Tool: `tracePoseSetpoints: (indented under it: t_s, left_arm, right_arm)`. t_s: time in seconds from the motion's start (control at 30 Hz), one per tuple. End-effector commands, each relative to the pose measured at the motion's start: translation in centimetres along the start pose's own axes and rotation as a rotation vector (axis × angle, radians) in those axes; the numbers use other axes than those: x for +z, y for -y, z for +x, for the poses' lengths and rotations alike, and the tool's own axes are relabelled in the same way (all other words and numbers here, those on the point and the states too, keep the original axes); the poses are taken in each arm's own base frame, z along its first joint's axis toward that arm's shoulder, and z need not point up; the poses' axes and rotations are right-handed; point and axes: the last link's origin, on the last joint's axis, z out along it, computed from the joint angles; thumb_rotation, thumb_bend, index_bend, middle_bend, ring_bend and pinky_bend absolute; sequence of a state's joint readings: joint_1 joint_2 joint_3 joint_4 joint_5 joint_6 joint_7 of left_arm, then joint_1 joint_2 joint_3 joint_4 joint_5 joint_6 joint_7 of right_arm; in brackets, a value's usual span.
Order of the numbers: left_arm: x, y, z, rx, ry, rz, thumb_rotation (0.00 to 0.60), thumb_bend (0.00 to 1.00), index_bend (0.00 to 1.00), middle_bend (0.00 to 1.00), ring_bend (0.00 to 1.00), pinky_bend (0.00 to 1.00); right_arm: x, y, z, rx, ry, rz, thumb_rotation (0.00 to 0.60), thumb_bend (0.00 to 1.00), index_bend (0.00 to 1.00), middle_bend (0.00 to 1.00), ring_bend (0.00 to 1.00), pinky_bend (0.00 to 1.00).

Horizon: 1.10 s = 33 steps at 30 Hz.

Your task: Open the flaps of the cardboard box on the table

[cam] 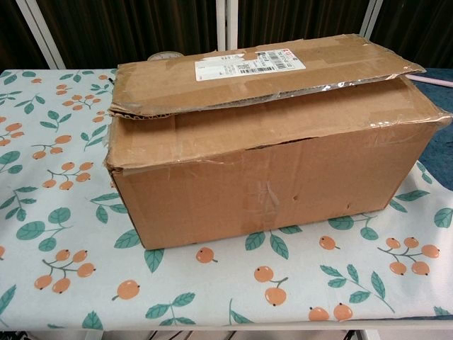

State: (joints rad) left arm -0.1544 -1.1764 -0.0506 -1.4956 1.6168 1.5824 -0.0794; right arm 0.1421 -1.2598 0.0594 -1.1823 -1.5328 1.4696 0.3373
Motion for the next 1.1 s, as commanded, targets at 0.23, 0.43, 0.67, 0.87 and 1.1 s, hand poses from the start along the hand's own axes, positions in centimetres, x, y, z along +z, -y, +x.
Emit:
tracePoseSetpoints:
  t_s: [0.23,0.43,0.67,0.87,1.1]
  left_arm:
    - [-0.3,-1.2,0.2,-0.024,-0.004,-0.036,0.488,0.0,0.08,0.1,0.1,0.2]
    - [0.1,-3.1,0.6,-0.048,-0.003,-0.108,0.489,0.0,0.08,0.1,0.1,0.2]
    - [3.0,-7.2,0.6,-0.09,0.007,-0.257,0.491,0.0,0.08,0.1,0.1,0.2]
    - [5.6,-13.1,-0.1,-0.22,0.047,-0.427,0.479,0.0,0.08,0.1,0.1,0.2]
    - [8.5,-19.5,-1.0,-0.21,0.056,-0.588,0.47,0.0,0.08,0.1,0.1,0.2]
  right_arm:
    - [-0.4,-0.6,0.2,0.008,-0.002,-0.007,0.6,0.61,0.0,0.0,0.0,0.0]
    - [-1.0,-1.8,0.2,0.022,-0.003,-0.041,0.6,0.61,0.0,0.0,0.0,0.0]
    - [-0.8,-2.1,0.3,0.025,-0.014,-0.039,0.6,0.61,0.0,0.0,0.0,0.0]
    - [-0.5,-2.1,0.1,0.023,-0.007,-0.037,0.6,0.61,0.0,0.0,0.0,0.0]
    - [-0.3,-2.1,-0.1,0.023,0.003,-0.043,0.6,0.61,0.0,0.0,0.0,0.0]
